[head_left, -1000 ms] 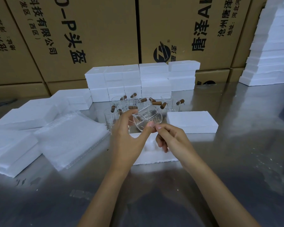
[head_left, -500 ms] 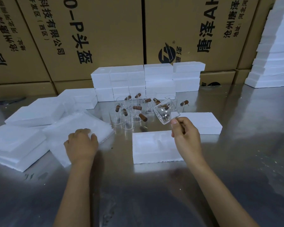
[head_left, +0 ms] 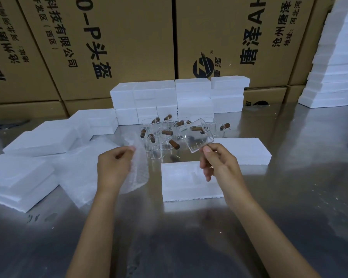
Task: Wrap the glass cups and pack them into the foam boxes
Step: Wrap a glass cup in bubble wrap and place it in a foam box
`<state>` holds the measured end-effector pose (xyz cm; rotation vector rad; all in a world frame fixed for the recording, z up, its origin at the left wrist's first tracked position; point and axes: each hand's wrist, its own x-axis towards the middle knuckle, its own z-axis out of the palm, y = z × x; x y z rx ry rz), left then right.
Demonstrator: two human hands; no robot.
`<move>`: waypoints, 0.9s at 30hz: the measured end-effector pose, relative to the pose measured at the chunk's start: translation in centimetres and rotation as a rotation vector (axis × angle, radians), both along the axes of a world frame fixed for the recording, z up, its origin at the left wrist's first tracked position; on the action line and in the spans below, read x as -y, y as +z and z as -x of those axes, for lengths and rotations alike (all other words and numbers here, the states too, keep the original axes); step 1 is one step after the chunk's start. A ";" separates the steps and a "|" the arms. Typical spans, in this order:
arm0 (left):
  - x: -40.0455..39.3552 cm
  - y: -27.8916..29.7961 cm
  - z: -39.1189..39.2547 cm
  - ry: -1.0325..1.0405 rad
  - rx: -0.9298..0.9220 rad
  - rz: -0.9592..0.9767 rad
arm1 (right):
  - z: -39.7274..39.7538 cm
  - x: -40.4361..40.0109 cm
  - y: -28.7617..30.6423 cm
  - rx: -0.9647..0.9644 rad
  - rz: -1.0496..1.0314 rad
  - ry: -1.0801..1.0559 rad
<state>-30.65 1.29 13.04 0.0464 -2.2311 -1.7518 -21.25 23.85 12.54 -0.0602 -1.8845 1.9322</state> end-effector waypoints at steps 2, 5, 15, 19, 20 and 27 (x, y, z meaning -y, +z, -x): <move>-1.3 -0.2 -0.2 -0.041 0.007 -0.050 | -0.3 0.5 0.3 -0.031 0.139 0.203; -3.2 -0.5 -0.8 -0.113 0.000 -0.083 | -0.7 1.5 0.4 -0.067 0.128 0.438; -3.8 0.3 -1.7 -0.215 -0.013 -0.376 | -0.9 1.6 -0.4 -0.002 -0.542 0.062; -3.9 1.1 -1.9 -0.303 0.061 -0.570 | -0.8 1.5 -0.8 0.008 -0.771 -0.113; -4.0 1.3 -1.9 -0.345 0.076 -0.600 | -0.9 1.5 -0.8 -0.004 -0.837 -0.150; -4.6 1.2 -2.5 -0.559 -0.078 -0.328 | -1.0 1.4 -0.9 -0.042 -0.975 -0.311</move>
